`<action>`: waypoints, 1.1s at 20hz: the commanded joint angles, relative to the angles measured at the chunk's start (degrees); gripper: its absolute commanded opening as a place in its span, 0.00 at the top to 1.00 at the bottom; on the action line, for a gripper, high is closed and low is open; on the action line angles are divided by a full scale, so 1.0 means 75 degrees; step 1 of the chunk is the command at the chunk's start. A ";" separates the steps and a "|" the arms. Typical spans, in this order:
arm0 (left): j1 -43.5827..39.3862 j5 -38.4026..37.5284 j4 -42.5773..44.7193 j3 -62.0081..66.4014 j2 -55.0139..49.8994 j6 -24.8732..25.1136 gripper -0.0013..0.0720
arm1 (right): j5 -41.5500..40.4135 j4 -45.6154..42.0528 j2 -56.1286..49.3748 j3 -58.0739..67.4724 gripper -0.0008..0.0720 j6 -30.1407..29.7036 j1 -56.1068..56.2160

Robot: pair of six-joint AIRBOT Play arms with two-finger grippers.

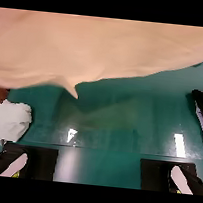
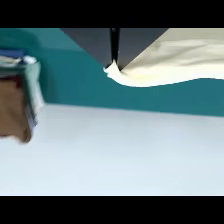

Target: Fold the shirts.

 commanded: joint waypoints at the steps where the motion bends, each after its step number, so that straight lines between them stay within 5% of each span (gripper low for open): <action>1: -0.0006 0.0469 0.0012 0.0778 0.0248 -0.0303 0.95 | 0.0551 -0.1212 0.0009 0.1303 0.96 0.0347 0.0012; 7: -0.0006 -0.0224 0.0090 -0.1719 0.0160 -0.0664 0.95 | 0.0953 -0.1396 -0.0309 0.0271 0.96 0.0562 0.0015; 13: -0.0044 -0.1839 0.0090 -0.4354 -0.1684 -0.0621 0.95 | 0.2177 -0.1411 -0.2436 -0.1472 0.96 0.0574 0.0090; 18: -0.0044 -0.1352 0.0038 -0.4832 -0.4232 -0.0475 0.95 | 0.1381 -0.1408 -0.4368 -0.2812 0.96 0.0574 0.0557; 22: -0.0044 0.0612 -0.0787 -0.4823 -0.5642 0.0262 0.95 | -0.0157 -0.1230 -0.5709 -0.2614 0.96 0.0764 0.0953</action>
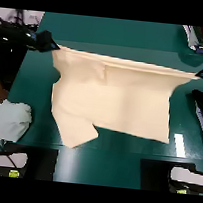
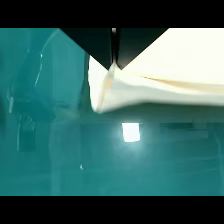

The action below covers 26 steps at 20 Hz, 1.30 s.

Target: Fold the shirts.

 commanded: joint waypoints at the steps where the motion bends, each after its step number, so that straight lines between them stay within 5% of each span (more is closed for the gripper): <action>1: 0.0000 0.1740 -0.0833 -0.0020 -0.1172 0.0627 0.95 | -0.1311 0.0382 -0.1230 0.0251 0.97 0.0149 0.0356; 5: 0.0003 0.2538 -0.0883 0.0111 -0.1483 0.1087 0.95 | -0.1676 0.0790 -0.2066 0.1448 0.97 0.0143 0.0746; 9: 0.0291 0.1515 -0.0527 0.0111 -0.1451 0.1609 0.95 | -0.1151 0.0769 -0.2119 0.1655 0.97 0.0140 0.0915; 14: 0.0705 -0.0493 0.1026 0.0017 -0.1454 0.1364 0.95 | -0.0764 0.0510 -0.1556 0.0332 0.97 0.0134 0.1110; 21: 0.0705 -0.0341 0.1521 -0.0994 -0.1457 0.1134 0.95 | -0.1754 0.0443 -0.1032 -0.2040 0.96 0.0140 0.1670; 23: 0.0705 -0.0396 0.1658 -0.1072 -0.1457 0.0583 0.95 | -0.1769 0.0446 -0.1035 -0.2270 0.96 0.0140 0.1818; 24: 0.0708 -0.0405 0.1661 -0.1070 -0.1448 0.0321 0.74 | -0.1763 0.0446 -0.1032 -0.2311 0.96 0.0140 0.1848; 25: 0.0708 -0.0449 0.1661 -0.1067 -0.1448 0.0166 0.35 | -0.1693 0.0463 -0.1032 -0.2299 0.85 0.0140 0.1851; 26: 0.0708 -0.0583 0.1684 -0.1055 -0.1445 -0.0006 0.31 | -0.1483 0.0539 -0.1032 -0.2221 0.53 0.0140 0.1848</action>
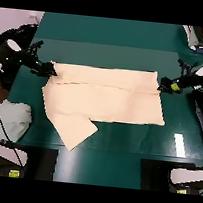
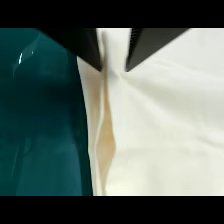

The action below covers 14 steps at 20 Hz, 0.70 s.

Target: Fold the shirts.

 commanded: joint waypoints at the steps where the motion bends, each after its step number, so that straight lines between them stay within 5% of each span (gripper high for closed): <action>1: -0.0003 -0.0475 0.0277 -0.0015 0.0012 -0.0618 0.31 | 0.0493 0.0216 0.0026 -0.0020 0.46 -0.0006 0.0026; 6: -0.0003 -0.1102 0.1754 -0.0726 0.1233 -0.1011 0.31 | 0.1486 0.0029 0.0921 0.0227 0.46 -0.0224 -0.0565; 14: -0.0003 -0.0973 0.1352 -0.5866 0.5345 -0.1387 0.31 | 0.0650 -0.0035 0.3375 -0.1772 0.46 -0.0224 -0.1192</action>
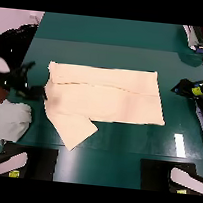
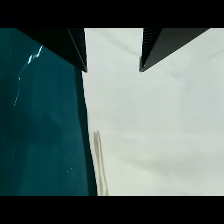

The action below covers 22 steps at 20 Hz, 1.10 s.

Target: Fold the shirts.

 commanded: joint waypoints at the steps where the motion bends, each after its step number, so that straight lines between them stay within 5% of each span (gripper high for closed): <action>1: 0.0003 0.0029 -0.0289 -0.2095 0.1614 -0.0420 0.31 | -0.0612 -0.0015 0.0901 -0.0898 0.46 -0.0012 -0.0131; 15: -0.0012 0.2028 -0.3223 -0.3993 0.2127 -0.0067 0.31 | -0.0589 0.0632 0.1145 -0.1212 0.46 -0.0012 -0.0131; 16: -0.0012 0.2002 -0.3325 -0.3990 0.2127 -0.0064 0.37 | -0.0458 0.0615 0.1145 -0.1212 0.46 -0.0015 -0.0131; 17: -0.0012 0.1906 -0.3351 -0.3963 0.2127 0.0035 0.77 | -0.0245 0.0487 0.1145 -0.1212 0.46 -0.0023 -0.0178; 18: -0.0012 0.1746 -0.3407 -0.3905 0.2127 0.0361 0.94 | 0.0006 0.0315 0.1142 -0.1218 0.46 -0.0023 -0.0259; 22: -0.0012 0.0935 -0.3459 -0.3296 0.2136 0.0694 0.95 | 0.0580 -0.0181 0.1387 -0.2101 0.46 -0.0082 -0.1014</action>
